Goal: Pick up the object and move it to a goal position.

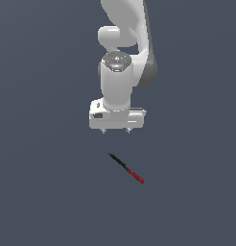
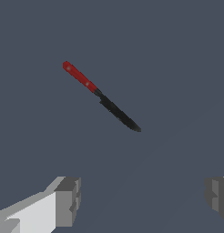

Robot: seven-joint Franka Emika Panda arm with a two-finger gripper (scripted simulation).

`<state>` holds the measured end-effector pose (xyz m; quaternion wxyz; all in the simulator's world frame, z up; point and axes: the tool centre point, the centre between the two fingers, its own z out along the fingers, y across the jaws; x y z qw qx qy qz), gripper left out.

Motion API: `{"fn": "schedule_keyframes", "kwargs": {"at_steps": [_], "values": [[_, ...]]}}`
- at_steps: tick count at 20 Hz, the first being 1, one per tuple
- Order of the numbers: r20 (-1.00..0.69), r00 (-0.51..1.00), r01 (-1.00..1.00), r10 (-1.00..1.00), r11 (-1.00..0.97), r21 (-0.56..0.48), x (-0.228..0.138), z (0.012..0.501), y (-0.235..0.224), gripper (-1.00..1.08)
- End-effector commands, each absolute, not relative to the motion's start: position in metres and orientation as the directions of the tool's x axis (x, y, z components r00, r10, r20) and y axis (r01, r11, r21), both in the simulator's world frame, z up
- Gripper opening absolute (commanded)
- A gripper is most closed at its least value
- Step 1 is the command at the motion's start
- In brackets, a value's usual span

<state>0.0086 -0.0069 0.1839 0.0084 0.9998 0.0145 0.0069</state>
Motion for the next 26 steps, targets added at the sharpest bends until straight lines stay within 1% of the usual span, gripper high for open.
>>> {"fn": "schedule_keyframes", "kwargs": {"at_steps": [1,10,17,26], "values": [[0.013,0.999,0.029,0.029,-0.999,0.017,0.009,0.184,-0.007,1.0],[0.015,0.998,0.06,0.061,-0.997,0.046,0.009,0.183,-0.004,1.0],[0.014,0.997,0.077,0.078,-0.996,0.046,0.012,0.18,-0.004,1.0],[0.004,0.979,0.204,0.205,-0.978,0.048,0.028,0.163,0.003,1.0]]}}
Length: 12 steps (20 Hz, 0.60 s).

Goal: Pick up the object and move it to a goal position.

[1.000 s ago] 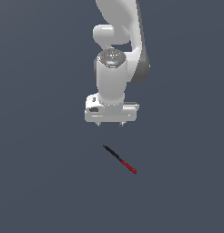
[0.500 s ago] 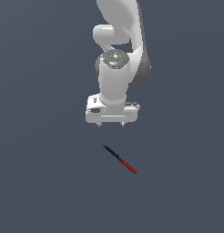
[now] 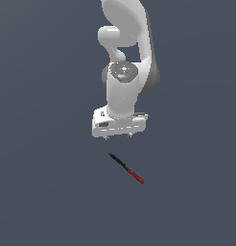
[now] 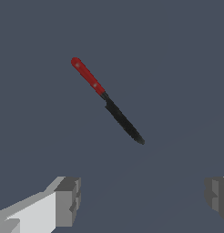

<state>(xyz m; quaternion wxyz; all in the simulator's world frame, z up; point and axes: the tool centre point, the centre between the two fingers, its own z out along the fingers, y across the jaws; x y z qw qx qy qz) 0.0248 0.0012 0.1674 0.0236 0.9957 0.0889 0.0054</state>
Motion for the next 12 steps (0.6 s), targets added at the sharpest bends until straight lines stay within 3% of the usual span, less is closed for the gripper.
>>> {"fn": "schedule_keyframes", "kwargs": {"at_steps": [1,12], "values": [[0.003,0.974,0.225,0.226,-0.973,0.047,0.031,0.16,0.004,1.0],[-0.011,0.861,0.509,0.509,-0.86,0.031,0.066,0.114,0.019,1.0]]}}
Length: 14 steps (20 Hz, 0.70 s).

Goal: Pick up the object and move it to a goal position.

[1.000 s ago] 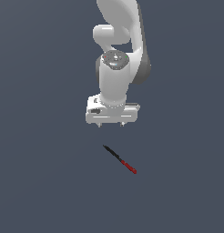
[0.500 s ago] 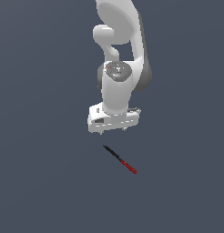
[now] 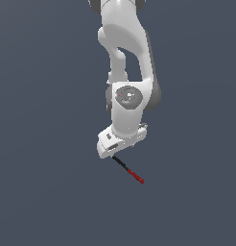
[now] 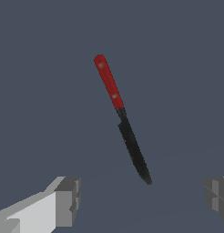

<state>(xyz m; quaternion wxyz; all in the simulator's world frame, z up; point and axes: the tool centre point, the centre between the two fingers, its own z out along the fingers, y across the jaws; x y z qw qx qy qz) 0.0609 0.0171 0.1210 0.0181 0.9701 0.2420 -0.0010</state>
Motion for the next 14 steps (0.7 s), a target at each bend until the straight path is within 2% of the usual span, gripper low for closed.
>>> {"fn": "schedule_keyframes", "kwargs": {"at_steps": [1,14], "values": [[-0.012,0.845,0.534,0.534,-0.845,0.029,0.069,0.109,0.021,1.0],[-0.003,0.683,0.73,0.73,-0.683,0.003,0.093,0.064,0.033,1.0]]}}
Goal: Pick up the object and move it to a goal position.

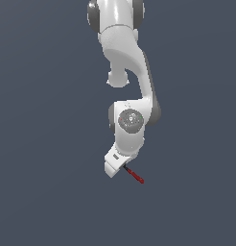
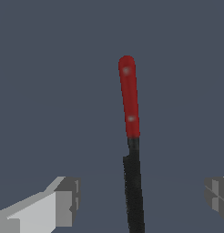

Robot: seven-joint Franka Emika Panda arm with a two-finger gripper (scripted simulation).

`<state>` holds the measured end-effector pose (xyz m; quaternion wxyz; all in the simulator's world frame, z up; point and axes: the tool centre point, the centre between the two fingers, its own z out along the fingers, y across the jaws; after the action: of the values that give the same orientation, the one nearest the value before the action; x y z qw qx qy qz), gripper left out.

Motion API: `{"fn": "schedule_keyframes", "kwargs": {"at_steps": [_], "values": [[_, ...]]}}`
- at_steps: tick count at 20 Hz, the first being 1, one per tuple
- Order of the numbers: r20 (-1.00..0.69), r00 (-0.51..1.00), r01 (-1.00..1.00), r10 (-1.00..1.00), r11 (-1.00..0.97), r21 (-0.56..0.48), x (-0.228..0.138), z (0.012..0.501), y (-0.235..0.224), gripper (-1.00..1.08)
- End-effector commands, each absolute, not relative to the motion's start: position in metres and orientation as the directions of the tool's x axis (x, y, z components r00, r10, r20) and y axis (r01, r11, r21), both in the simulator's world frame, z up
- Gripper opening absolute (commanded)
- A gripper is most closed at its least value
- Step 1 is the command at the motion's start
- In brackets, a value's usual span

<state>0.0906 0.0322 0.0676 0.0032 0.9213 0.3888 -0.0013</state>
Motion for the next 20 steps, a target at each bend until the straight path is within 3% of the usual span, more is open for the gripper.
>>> {"fn": "schedule_keyframes", "kwargs": {"at_steps": [1,11,20], "values": [[-0.002,0.676,0.737,0.737,-0.676,0.003,0.093,0.063,0.033,1.0],[-0.001,0.66,0.751,0.751,-0.66,0.0,0.095,0.055,0.034,1.0],[0.0,0.658,0.753,0.753,-0.658,0.0,0.094,0.014,0.034,1.0]]}}
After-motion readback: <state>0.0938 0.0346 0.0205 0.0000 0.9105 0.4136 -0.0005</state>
